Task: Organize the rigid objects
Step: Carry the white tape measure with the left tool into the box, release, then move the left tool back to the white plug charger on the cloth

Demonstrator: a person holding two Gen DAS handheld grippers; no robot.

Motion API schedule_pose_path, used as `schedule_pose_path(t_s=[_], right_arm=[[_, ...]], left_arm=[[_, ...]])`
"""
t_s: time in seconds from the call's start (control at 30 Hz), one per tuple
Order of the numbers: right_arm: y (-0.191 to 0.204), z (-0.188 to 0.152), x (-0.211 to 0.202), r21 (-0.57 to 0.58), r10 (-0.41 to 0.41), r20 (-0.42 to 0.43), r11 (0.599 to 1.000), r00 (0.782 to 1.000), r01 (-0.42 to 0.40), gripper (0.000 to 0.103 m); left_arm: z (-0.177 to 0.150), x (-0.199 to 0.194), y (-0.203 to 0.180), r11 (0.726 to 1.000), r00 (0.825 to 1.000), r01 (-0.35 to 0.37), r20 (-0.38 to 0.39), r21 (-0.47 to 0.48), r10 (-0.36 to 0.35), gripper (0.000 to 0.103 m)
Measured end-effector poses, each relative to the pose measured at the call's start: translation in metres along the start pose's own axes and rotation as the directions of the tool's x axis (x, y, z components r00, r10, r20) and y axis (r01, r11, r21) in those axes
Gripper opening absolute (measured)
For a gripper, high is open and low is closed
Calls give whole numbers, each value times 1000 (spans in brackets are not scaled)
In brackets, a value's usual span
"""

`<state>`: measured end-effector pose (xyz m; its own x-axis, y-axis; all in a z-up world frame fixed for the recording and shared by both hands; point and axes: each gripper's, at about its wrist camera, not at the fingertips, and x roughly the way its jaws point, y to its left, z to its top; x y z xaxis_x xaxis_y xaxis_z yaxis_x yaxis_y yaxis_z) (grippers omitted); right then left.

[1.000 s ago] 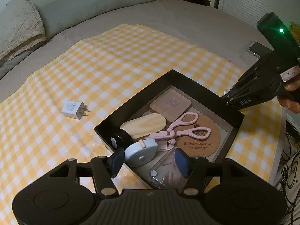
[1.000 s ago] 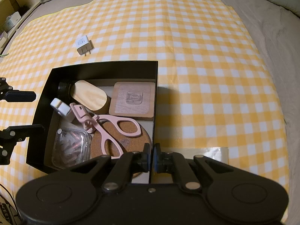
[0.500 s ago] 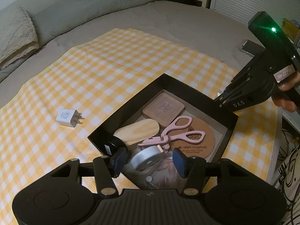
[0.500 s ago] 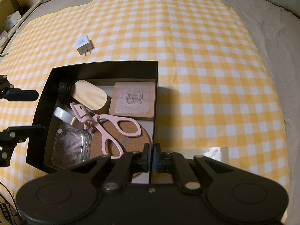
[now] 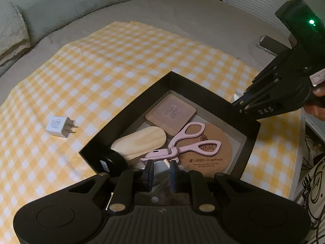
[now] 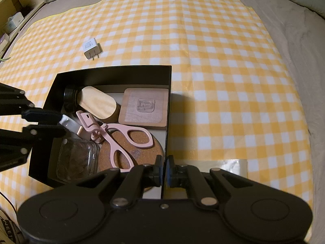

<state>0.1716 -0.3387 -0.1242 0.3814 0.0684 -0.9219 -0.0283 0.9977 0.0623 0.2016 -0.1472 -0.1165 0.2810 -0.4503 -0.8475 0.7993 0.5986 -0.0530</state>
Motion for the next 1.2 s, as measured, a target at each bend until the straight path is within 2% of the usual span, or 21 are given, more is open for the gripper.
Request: schedule_pose_path(t_s=[0.2,0.43,0.57,0.73,0.93,1.0,1.07,1.2], right_arm=[[0,0,1,-2,2,-4,1000,1000,-2,5],[1,0,2,-4,1,-7,1000,1000,-1,5],[1,0,2,-5,1,-8,1000,1000,-1,5],[1,0,2,-3,0,-7,1000,1000,0,5],[1,0,3,4,13,-3,1000,1000,-13,5],[-1,0,0,6,17,1,1000,1000,-17,5],[-3,-1,-3,9,19,5,1000,1000,-19,5],[-6,-3,-8,18,24,14,1000,1000,-25,4]], left_arm=[[2,8,5,999,1000,22,3,-37,-22,18],[-1,6,9,996,995,-87,-44,25,88,19],[-5,2,17,997,996,-76,-46,-2,76,19],[-1,-14,21,998,1000,-29,8,-51,29,21],[9,-37,24,995,995,3,102,-105,8,50],[14,-43,27,992,990,1,138,-127,17,74],[17,-47,32,988,983,-14,180,-153,41,90],[24,-48,46,976,966,-49,240,-214,101,100]])
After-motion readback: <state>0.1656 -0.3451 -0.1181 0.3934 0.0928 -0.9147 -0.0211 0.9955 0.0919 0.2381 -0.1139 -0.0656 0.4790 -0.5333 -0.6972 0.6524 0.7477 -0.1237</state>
